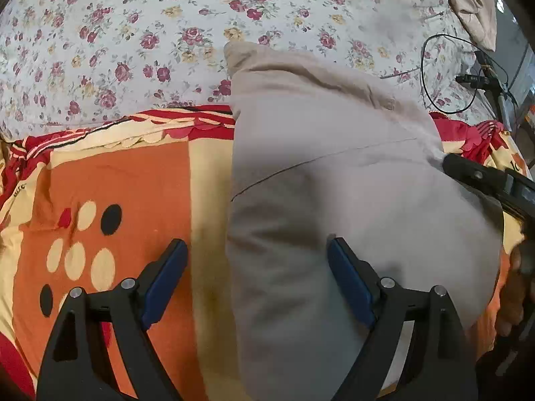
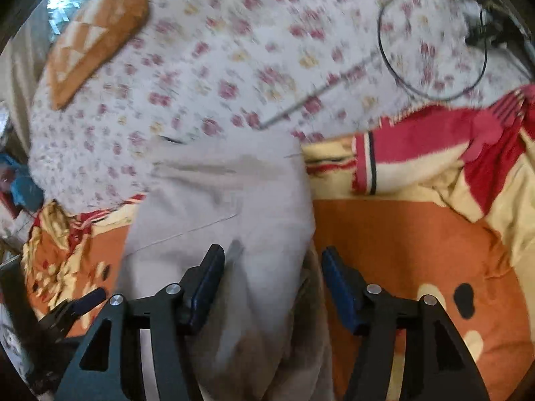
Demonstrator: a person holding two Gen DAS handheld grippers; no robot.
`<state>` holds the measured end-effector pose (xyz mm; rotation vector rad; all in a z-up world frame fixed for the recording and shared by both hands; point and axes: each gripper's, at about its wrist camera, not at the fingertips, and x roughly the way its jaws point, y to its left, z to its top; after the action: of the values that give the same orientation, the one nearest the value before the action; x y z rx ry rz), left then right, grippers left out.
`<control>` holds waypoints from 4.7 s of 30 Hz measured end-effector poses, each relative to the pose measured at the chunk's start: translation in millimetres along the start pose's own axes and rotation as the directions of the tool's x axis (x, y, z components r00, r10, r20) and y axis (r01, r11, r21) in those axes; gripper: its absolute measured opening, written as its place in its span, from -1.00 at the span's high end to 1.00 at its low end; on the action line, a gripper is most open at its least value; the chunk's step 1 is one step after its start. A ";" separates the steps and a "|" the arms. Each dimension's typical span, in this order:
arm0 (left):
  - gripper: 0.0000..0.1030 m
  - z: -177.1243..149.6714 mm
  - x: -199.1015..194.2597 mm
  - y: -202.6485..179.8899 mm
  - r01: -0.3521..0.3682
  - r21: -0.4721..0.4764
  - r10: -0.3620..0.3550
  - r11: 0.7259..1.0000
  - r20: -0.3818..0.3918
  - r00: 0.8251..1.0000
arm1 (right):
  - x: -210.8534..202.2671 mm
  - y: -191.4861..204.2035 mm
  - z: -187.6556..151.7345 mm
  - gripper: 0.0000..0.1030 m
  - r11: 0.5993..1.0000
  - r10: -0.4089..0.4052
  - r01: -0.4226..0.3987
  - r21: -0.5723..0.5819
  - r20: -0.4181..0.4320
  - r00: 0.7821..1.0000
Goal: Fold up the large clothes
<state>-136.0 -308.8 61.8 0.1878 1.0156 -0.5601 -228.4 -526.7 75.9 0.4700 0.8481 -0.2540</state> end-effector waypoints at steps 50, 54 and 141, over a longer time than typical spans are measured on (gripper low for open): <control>-0.42 -53.9 -79.8 77.7 0.066 -0.072 -0.067 0.995 -0.019 0.998 | -92.9 88.2 -45.3 -0.27 0.924 0.324 -0.326 -0.198 -0.046 0.945; -0.46 -56.7 -66.0 74.0 0.015 -0.073 -0.018 0.997 -0.037 0.999 | -77.5 124.1 -51.1 0.00 0.902 0.289 -0.295 -0.315 -0.068 0.955; -0.62 -105.1 -152.6 54.5 -0.147 -0.110 0.169 0.983 0.222 0.960 | -102.3 135.0 -117.8 -0.60 0.969 -0.035 0.047 -0.244 0.050 0.998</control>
<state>-247.6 -166.5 129.7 0.1177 0.7904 -0.3781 -317.9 -348.1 127.6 0.2145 0.8325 -0.1938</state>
